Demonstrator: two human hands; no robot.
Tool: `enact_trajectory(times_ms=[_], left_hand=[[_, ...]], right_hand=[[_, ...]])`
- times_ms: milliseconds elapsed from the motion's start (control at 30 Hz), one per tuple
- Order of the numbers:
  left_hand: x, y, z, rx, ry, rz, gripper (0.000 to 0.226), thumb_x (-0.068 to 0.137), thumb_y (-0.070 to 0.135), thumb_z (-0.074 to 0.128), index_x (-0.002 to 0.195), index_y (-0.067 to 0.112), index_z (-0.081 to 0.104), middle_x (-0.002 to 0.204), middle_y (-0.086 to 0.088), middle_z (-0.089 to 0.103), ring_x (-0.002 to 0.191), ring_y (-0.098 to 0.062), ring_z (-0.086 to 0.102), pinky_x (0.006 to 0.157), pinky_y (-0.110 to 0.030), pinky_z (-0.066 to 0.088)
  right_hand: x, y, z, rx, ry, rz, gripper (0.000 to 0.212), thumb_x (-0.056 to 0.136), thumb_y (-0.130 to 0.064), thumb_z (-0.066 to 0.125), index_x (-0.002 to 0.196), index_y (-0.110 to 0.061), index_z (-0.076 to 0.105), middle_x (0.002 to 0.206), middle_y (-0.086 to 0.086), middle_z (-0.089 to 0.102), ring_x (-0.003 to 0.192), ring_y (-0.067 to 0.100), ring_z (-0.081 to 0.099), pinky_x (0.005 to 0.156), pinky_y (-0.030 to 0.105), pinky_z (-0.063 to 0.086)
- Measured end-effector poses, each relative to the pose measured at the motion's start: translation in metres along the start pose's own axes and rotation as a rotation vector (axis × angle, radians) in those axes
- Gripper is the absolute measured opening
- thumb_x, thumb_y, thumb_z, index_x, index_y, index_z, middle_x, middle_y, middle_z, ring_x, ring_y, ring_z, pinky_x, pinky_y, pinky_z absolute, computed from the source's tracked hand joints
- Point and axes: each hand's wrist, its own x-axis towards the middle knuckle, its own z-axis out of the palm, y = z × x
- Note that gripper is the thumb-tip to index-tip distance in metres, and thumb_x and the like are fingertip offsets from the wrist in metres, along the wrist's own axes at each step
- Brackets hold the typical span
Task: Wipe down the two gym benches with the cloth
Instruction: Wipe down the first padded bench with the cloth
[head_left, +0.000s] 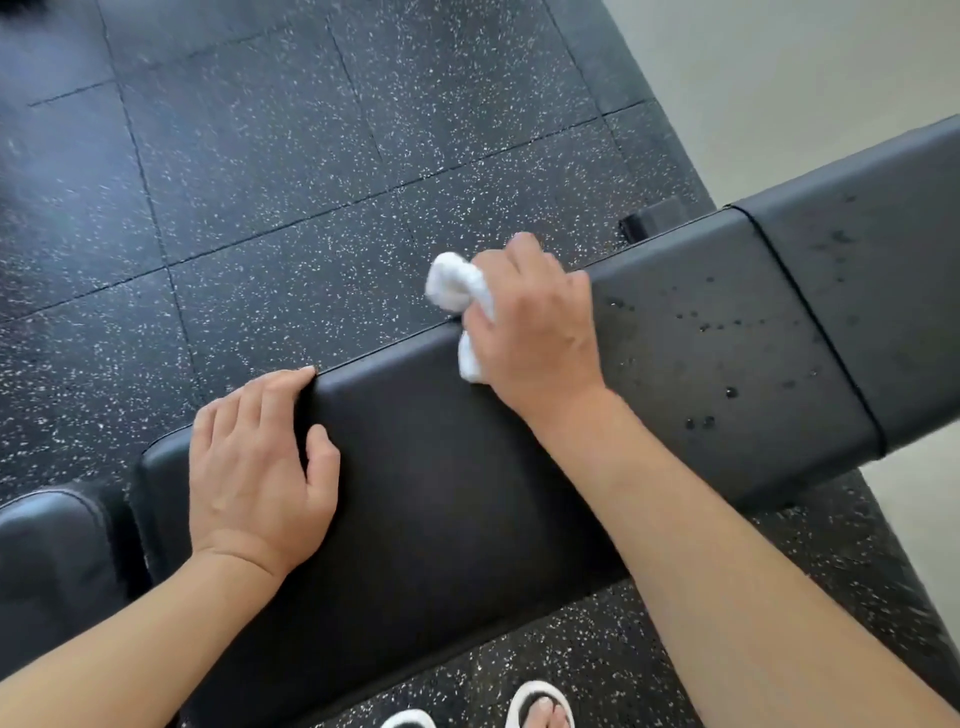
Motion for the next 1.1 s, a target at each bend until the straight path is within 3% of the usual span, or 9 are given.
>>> enact_trajectory(times_ms=[100, 200, 400, 567, 700, 900, 1000, 1100], left_hand=[[0.000, -0.001, 0.001, 0.007, 0.000, -0.003, 0.054, 0.091, 0.034, 0.041, 0.138, 0.013, 0.053, 0.130, -0.012, 0.062, 0.117, -0.038, 0.052, 0.113, -0.057, 0.035], [0.000, -0.002, 0.000, 0.003, 0.004, -0.001, 0.054, 0.090, 0.034, 0.042, 0.138, 0.013, 0.054, 0.132, -0.012, 0.063, 0.119, -0.038, 0.053, 0.112, -0.057, 0.036], [0.003, -0.002, 0.001, -0.005, 0.012, 0.004, 0.052, 0.091, 0.033, 0.043, 0.138, 0.014, 0.054, 0.132, -0.012, 0.062, 0.119, -0.037, 0.053, 0.112, -0.056, 0.036], [0.000, -0.003, 0.003, -0.008, 0.012, -0.017, 0.044, 0.093, 0.034, 0.043, 0.130, 0.011, 0.051, 0.126, -0.016, 0.063, 0.116, -0.039, 0.053, 0.110, -0.054, 0.035], [0.000, -0.005, 0.004, 0.006, 0.033, 0.010, 0.049, 0.091, 0.035, 0.043, 0.134, 0.014, 0.053, 0.124, -0.015, 0.063, 0.115, -0.040, 0.053, 0.109, -0.055, 0.035], [0.001, -0.004, 0.005, -0.032, 0.059, -0.004, 0.049, 0.092, 0.035, 0.044, 0.136, 0.016, 0.054, 0.125, -0.015, 0.065, 0.118, -0.040, 0.054, 0.111, -0.054, 0.034], [0.000, -0.004, 0.005, -0.043, 0.047, -0.005, 0.049, 0.092, 0.037, 0.043, 0.136, 0.016, 0.053, 0.125, -0.015, 0.064, 0.119, -0.039, 0.053, 0.112, -0.053, 0.032], [-0.002, -0.002, 0.003, -0.057, 0.041, -0.002, 0.050, 0.093, 0.037, 0.043, 0.137, 0.015, 0.053, 0.127, -0.015, 0.064, 0.119, -0.040, 0.054, 0.112, -0.054, 0.033]], right_hand=[[0.020, 0.084, -0.024, -0.057, 0.036, 0.220, 0.025, 0.089, -0.024, 0.053, 0.110, -0.014, 0.063, 0.112, 0.008, 0.056, 0.094, 0.034, 0.057, 0.075, 0.042, 0.036], [0.022, 0.093, -0.031, -0.078, 0.024, 0.264, 0.025, 0.091, -0.020, 0.054, 0.112, -0.011, 0.063, 0.113, 0.011, 0.055, 0.096, 0.036, 0.056, 0.076, 0.041, 0.035], [-0.005, -0.025, -0.001, -0.012, -0.013, 0.096, 0.024, 0.089, -0.033, 0.054, 0.108, -0.021, 0.063, 0.112, 0.004, 0.056, 0.098, 0.030, 0.056, 0.079, 0.046, 0.039], [-0.051, -0.116, 0.022, 0.110, -0.053, -0.115, 0.027, 0.086, -0.027, 0.057, 0.110, -0.018, 0.063, 0.110, 0.002, 0.058, 0.094, 0.026, 0.055, 0.076, 0.039, 0.035], [-0.045, -0.064, 0.003, 0.037, -0.026, -0.148, 0.029, 0.087, -0.025, 0.055, 0.113, -0.021, 0.067, 0.109, 0.000, 0.061, 0.094, 0.025, 0.060, 0.074, 0.040, 0.038], [-0.055, 0.084, -0.046, -0.002, 0.064, 0.193, 0.034, 0.086, -0.014, 0.060, 0.119, -0.011, 0.066, 0.110, 0.011, 0.058, 0.091, 0.035, 0.059, 0.076, 0.049, 0.047], [-0.084, 0.070, -0.044, 0.022, 0.078, 0.258, 0.036, 0.086, -0.012, 0.062, 0.121, -0.010, 0.064, 0.111, 0.010, 0.056, 0.091, 0.034, 0.057, 0.077, 0.049, 0.047], [-0.112, 0.013, -0.030, 0.042, 0.083, 0.196, 0.038, 0.081, -0.014, 0.061, 0.119, -0.012, 0.064, 0.109, 0.007, 0.056, 0.090, 0.032, 0.056, 0.074, 0.046, 0.046]])
